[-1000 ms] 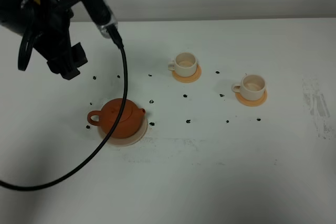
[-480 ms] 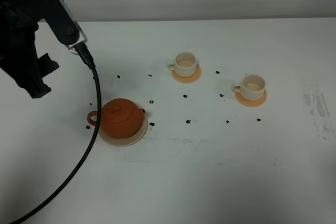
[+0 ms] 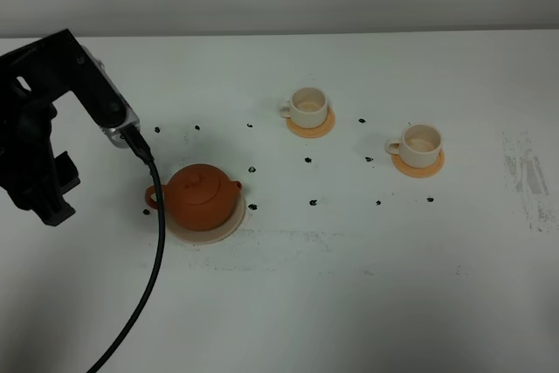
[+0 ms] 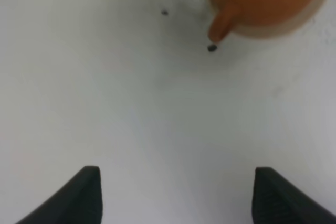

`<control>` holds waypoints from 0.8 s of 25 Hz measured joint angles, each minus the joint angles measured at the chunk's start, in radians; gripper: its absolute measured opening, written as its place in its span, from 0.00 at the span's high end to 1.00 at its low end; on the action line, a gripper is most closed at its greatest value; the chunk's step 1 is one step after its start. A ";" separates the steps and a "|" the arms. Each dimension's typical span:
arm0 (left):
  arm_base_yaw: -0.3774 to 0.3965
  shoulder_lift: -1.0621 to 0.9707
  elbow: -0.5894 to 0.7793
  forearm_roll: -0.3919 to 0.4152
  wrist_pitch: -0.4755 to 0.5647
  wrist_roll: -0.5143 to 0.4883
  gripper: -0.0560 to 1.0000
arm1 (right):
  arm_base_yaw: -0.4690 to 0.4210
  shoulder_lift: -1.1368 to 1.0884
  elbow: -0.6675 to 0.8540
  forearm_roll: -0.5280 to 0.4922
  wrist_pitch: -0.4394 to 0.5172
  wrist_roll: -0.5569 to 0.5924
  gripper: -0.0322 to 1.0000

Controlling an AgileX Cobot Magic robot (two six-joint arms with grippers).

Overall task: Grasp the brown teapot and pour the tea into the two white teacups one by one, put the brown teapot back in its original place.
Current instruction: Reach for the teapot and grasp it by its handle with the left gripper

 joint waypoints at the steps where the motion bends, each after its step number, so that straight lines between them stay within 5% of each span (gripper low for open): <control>1: 0.000 0.000 0.002 0.000 -0.001 0.000 0.36 | 0.000 -0.012 0.001 -0.006 0.008 0.010 0.50; 17: 0.000 -0.022 0.028 0.014 -0.110 0.013 0.36 | 0.000 -0.074 0.135 0.064 -0.028 -0.002 0.50; 20: 0.000 -0.023 0.028 -0.017 -0.068 0.013 0.36 | 0.000 -0.072 0.135 0.075 -0.036 -0.016 0.50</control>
